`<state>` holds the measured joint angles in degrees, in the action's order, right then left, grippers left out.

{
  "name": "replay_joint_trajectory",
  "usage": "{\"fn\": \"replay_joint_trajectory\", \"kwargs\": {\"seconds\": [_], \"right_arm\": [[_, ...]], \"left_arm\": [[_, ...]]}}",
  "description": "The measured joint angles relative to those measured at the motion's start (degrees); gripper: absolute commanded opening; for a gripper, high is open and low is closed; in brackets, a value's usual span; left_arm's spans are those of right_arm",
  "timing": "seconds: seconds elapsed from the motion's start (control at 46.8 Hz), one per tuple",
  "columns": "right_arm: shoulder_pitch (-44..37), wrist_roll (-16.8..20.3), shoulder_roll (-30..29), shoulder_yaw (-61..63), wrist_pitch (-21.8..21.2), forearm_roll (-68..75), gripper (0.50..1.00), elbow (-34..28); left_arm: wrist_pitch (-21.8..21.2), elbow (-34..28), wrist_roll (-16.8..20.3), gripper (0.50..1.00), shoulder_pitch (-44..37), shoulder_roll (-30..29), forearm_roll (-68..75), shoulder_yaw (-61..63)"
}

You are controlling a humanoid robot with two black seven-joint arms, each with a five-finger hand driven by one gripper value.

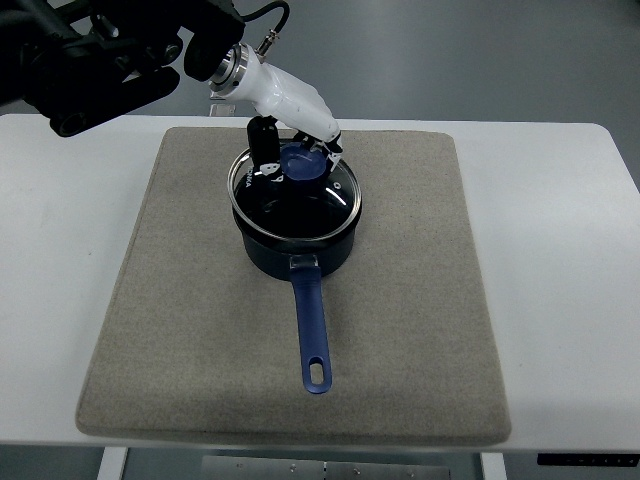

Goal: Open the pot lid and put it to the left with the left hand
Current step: 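Lift the glass lid off the pot with the left hand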

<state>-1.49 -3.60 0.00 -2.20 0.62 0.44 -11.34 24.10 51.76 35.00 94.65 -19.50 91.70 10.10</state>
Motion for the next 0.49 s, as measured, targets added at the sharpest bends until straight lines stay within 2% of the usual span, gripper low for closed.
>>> {"fn": "replay_joint_trajectory", "kwargs": {"seconds": [0.192,0.491], "right_arm": [[0.03,0.00,0.00,0.00,0.00,0.00,0.917,0.00],[0.05,0.00,0.00,0.00,0.00,0.00,0.917,-0.04]], "left_arm": [[-0.63,-0.22,0.00,0.500,0.15,-0.12,0.03,-0.32],[-4.95,-3.95,0.00,0.500,0.18,-0.63,-0.25,-0.61]]}}
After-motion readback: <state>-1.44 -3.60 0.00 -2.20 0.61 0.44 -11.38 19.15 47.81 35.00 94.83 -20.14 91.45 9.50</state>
